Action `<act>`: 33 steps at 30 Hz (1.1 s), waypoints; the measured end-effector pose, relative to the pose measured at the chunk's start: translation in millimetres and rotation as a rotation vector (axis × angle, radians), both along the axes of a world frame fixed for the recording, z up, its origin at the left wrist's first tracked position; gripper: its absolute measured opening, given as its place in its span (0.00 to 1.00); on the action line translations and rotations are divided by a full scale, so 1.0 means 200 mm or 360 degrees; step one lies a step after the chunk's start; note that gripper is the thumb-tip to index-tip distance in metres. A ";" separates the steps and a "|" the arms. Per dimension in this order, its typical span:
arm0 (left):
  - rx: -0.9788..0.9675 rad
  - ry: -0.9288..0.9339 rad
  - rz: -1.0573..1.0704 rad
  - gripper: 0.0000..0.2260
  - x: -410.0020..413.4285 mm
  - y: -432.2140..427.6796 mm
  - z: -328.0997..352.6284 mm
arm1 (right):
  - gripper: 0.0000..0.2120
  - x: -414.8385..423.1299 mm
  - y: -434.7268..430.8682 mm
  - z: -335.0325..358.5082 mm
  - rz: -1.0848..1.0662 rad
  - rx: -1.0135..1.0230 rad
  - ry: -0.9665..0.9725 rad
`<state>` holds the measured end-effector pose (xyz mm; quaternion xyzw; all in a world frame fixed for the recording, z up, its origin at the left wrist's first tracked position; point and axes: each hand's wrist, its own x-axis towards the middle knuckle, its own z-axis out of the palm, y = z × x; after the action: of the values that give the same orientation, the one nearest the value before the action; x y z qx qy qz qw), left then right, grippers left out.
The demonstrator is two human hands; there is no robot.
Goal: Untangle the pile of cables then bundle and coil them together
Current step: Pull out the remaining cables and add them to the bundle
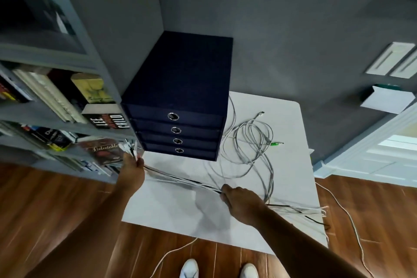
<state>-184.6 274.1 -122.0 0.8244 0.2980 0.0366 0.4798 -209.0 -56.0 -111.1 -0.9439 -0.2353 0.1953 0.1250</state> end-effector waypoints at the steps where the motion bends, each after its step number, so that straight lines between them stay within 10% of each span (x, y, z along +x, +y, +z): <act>1: 0.0085 0.0071 0.0005 0.06 -0.01 0.02 -0.02 | 0.15 -0.01 0.02 -0.01 -0.0003 0.0006 0.0018; 17: 0.0516 0.0424 0.0616 0.44 -0.13 0.02 -0.12 | 0.15 -0.01 0.11 0.02 0.0032 0.0031 0.0055; 22: 0.0759 -0.0685 -0.0481 0.14 -0.14 -0.26 -0.08 | 0.16 0.00 0.11 0.04 0.0060 0.0026 0.0054; 26: 0.0669 -0.0664 -0.1362 0.19 -0.13 -0.60 -0.03 | 0.17 0.02 0.12 0.08 0.0034 0.0064 0.0019; 33: 0.0722 -0.0369 -0.1457 0.34 -0.09 -0.73 -0.01 | 0.20 0.06 0.03 0.13 0.0060 0.0138 -0.0062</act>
<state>-201.9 128.8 -124.0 0.9440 -0.1634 -0.0221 0.2858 -196.1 -50.1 -85.2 -0.9366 -0.2636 0.1689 0.1576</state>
